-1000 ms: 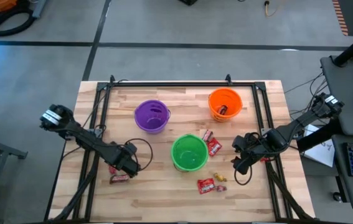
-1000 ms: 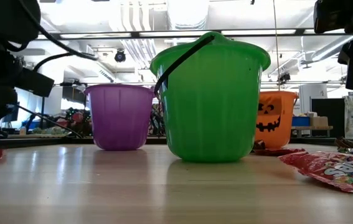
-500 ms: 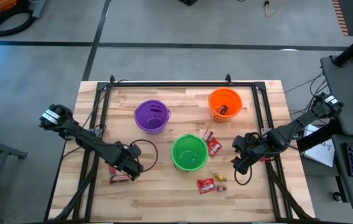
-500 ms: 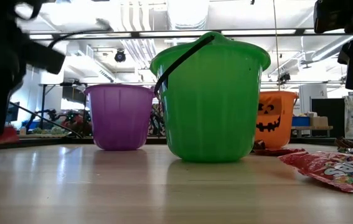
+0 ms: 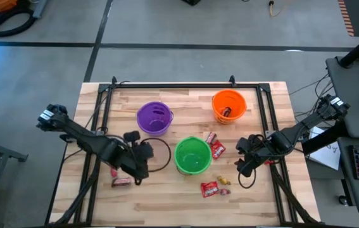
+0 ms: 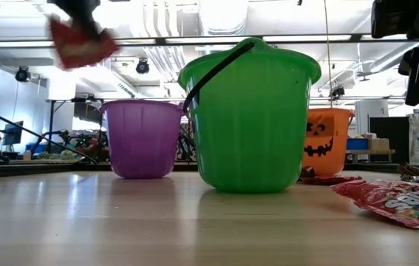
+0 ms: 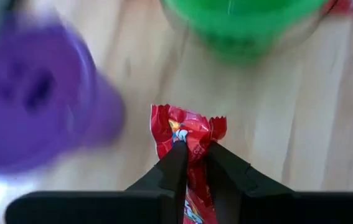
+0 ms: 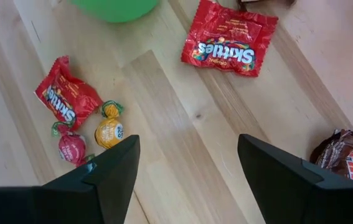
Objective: Organize candy in baskets
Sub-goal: Put the red candy into the purple bucket
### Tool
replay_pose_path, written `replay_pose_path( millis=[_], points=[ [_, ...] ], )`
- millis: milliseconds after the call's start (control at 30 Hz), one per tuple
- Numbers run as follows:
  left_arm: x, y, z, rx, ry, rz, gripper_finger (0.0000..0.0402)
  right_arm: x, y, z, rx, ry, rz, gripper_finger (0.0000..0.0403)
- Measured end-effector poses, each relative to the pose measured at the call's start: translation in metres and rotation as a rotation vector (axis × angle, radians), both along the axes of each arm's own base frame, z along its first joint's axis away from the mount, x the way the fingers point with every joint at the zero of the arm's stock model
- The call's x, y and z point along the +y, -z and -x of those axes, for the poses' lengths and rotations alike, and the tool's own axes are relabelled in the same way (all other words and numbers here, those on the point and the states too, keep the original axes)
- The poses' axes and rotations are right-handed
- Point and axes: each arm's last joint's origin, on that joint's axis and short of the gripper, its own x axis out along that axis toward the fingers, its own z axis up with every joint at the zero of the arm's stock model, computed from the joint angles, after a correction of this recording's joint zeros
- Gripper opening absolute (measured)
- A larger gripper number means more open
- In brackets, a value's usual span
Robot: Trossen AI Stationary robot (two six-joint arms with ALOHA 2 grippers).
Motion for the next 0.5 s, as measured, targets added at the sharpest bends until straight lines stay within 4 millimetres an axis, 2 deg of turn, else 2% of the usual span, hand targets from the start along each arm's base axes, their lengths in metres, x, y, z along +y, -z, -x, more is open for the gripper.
replay_pose_path(
  millis=[133,233,367,500],
  points=[
    [0.004,-0.026,-0.001,-0.170,0.123,-0.050,0.0036,0.000,0.000,0.000,-0.005,-0.001,-0.001,0.0265],
    [0.008,-0.039,0.002,-0.298,0.200,-0.059,0.0036,0.000,0.000,-0.001,-0.006,-0.001,-0.002,0.0265],
    [0.019,-0.040,0.012,-0.379,0.222,-0.074,0.0036,0.000,0.000,-0.001,-0.008,-0.001,-0.003,0.0265],
    [0.037,-0.032,0.018,-0.456,0.137,-0.119,0.0036,0.001,-0.001,-0.002,-0.022,-0.009,-0.006,0.0265]
  ],
)
